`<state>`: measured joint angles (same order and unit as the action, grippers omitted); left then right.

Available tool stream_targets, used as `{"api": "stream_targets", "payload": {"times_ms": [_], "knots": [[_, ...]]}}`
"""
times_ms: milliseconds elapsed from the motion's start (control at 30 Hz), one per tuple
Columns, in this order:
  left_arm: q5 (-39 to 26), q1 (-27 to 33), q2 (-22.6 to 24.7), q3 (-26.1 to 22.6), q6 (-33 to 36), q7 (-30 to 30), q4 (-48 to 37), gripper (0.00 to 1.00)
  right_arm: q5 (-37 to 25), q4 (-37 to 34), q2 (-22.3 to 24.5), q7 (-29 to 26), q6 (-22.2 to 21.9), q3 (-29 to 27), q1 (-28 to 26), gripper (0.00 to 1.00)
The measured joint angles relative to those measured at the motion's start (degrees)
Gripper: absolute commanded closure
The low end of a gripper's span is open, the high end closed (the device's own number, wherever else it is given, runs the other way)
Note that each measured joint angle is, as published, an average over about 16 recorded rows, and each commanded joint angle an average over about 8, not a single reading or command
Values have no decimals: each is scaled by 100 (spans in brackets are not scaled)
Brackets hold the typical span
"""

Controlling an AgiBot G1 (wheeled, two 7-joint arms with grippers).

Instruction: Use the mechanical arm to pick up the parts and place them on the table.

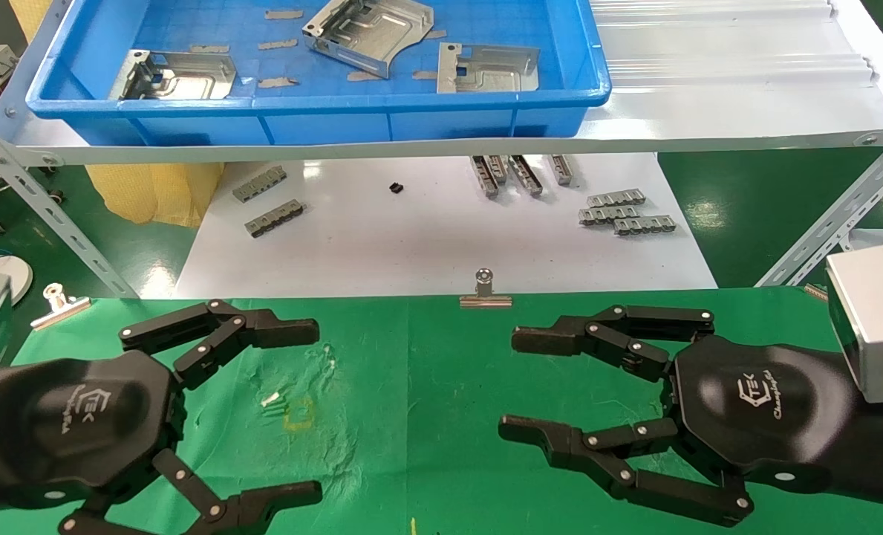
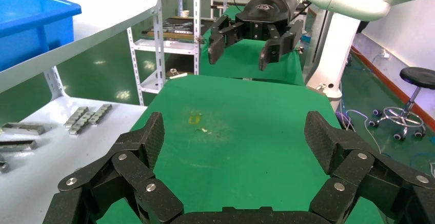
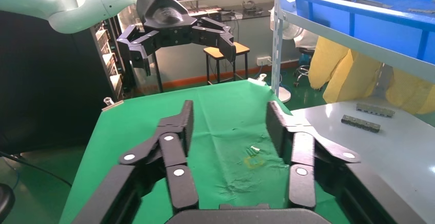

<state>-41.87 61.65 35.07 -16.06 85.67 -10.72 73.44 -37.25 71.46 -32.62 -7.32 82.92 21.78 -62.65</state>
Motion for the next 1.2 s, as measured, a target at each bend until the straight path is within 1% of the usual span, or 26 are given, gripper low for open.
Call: {"api": "stream_targets", "payload": {"times_ms": [633,800,1000,1100,1200], "knots": [[2,4,2,2,-2,0,1,0,0,0,0,0,0,0,0,100],[-21,104,40,5,-44,-6,-4,0,0,0,0,0,0,0,0,100],[-212,589,235,-47,-161,-25,-212,0,0,0,0,0,0,0,0,100],[-436,1041,427,-127,-235,-7,-497,0,0,0,0,0,0,0,0,100],[-764,1638,698,-255,-331,45,-965,0,0,0,0,0,0,0,0,100]]}}
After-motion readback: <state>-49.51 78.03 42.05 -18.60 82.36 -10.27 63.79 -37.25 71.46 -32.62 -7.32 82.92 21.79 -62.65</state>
